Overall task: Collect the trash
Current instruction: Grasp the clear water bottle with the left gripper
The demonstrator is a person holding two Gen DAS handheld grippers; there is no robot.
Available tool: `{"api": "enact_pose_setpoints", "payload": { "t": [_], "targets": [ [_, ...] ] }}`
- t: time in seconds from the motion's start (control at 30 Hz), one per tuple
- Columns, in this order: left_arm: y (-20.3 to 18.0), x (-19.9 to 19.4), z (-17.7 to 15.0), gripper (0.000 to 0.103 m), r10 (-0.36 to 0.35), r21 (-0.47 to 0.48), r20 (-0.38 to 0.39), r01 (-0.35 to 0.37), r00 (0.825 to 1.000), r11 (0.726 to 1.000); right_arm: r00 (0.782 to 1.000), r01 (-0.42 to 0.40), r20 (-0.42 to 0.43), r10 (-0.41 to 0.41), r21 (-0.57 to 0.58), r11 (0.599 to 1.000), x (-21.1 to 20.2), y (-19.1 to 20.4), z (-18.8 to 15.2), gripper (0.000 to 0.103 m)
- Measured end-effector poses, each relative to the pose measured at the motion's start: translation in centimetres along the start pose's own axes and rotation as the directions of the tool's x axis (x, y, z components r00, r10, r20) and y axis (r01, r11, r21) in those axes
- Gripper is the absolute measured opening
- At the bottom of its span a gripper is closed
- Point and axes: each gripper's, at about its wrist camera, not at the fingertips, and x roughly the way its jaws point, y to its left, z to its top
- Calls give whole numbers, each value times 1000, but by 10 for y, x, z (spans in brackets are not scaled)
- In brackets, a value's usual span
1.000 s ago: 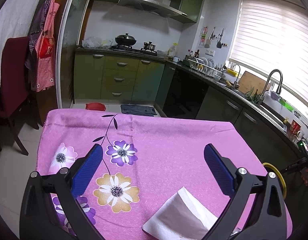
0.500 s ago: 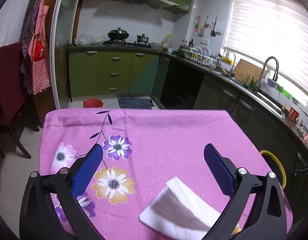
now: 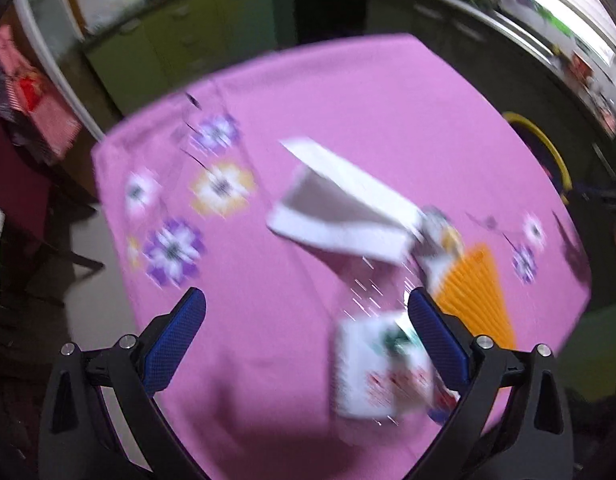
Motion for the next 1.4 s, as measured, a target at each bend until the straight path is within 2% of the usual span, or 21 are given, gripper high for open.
{"api": "enact_pose_setpoints", "payload": {
  "t": [0.07,0.2,0.27,0.4,0.63,0.77,0.9,0.97,1.03,1.17,1.4],
  "targets": [
    [-10,7,-4,96,-13,20,-57,14,998,1000,1000,-14,-5,14,-11,1000,0,4,-5,76],
    [-26,21,-8,96,19,70,-132,-9,991,997,999,-35,3,35,-17,999,-5,5,-12,76],
    [-29,26,-6,96,7,80,-159,5,987,997,999,-44,9,44,-12,999,-7,3,-15,77],
    [-36,39,-4,96,34,114,-207,-10,978,993,999,-52,7,52,3,999,-6,-4,-19,77],
    [-41,55,-2,95,12,129,-265,23,964,991,998,-65,-9,65,12,998,2,-10,-21,77],
    [-41,64,-2,77,13,137,-300,30,954,990,997,-69,-20,69,4,998,6,-7,-21,77],
    [-40,71,-3,72,43,170,-315,12,948,985,997,-70,-24,70,1,998,7,-6,-20,78],
    [-39,74,-5,65,33,167,-328,23,944,986,997,-69,-26,69,2,998,8,-6,-19,78],
    [-41,77,-9,64,25,172,-333,35,943,984,997,-68,-31,68,-1,998,10,-4,-19,78],
    [-47,78,-15,63,14,182,-320,47,947,982,997,-70,-41,70,-11,997,13,1,-18,78],
    [-24,55,-26,63,-15,132,-269,52,963,990,996,-71,-50,69,-32,997,16,10,-18,79]
  ]
}}
